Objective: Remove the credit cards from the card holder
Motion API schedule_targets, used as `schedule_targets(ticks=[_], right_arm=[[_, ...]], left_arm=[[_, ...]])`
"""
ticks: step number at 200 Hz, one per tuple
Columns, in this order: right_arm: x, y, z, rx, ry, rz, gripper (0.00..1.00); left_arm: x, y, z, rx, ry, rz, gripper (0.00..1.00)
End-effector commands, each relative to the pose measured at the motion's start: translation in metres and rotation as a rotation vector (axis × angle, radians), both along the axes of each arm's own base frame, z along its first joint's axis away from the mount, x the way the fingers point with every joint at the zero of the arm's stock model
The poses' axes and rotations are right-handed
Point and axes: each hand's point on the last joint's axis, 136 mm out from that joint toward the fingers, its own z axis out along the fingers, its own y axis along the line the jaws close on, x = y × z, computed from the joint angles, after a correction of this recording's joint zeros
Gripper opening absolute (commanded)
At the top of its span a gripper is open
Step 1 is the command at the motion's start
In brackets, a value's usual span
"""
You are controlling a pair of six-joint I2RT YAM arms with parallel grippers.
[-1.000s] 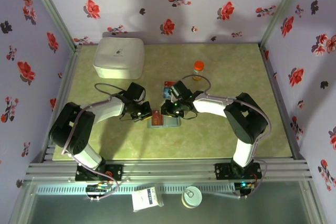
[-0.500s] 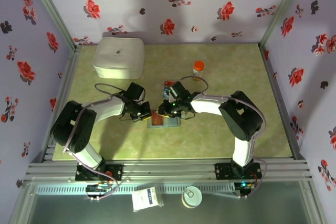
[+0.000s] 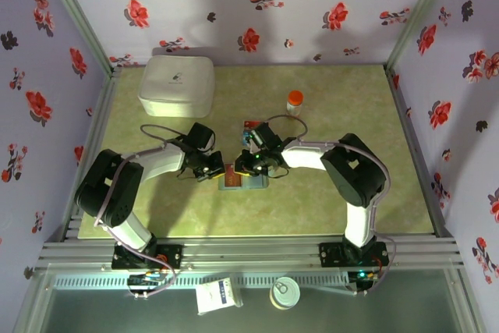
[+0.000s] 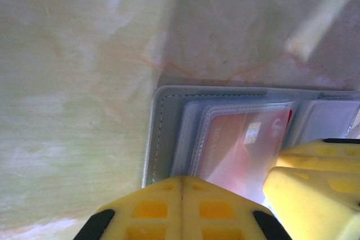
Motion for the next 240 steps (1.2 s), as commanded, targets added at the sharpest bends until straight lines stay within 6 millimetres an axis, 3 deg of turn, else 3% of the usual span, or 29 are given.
schedule_targets(ticks=[1, 23, 73, 118, 193, 240], right_arm=[[-0.001, 0.013, 0.005, 0.048, 0.011, 0.016, 0.19], [-0.002, 0.010, 0.002, 0.027, 0.013, 0.016, 0.19], [-0.001, -0.018, -0.005, -0.155, -0.031, 0.003, 0.21], [-0.001, -0.009, 0.012, -0.100, -0.054, 0.016, 0.21], [0.002, -0.011, 0.031, -0.082, -0.091, 0.000, 0.22], [0.001, -0.012, 0.031, -0.087, -0.091, -0.002, 0.22]], left_arm=[[-0.005, 0.005, -0.009, 0.015, 0.026, -0.009, 0.04], [-0.005, 0.005, -0.009, 0.016, 0.027, -0.009, 0.04], [-0.004, 0.005, -0.009, 0.017, 0.025, -0.009, 0.04], [-0.003, 0.004, -0.006, 0.011, 0.021, -0.008, 0.04], [0.000, -0.002, 0.021, -0.020, -0.020, -0.014, 0.04], [-0.006, -0.013, 0.019, -0.026, -0.011, -0.042, 0.04]])
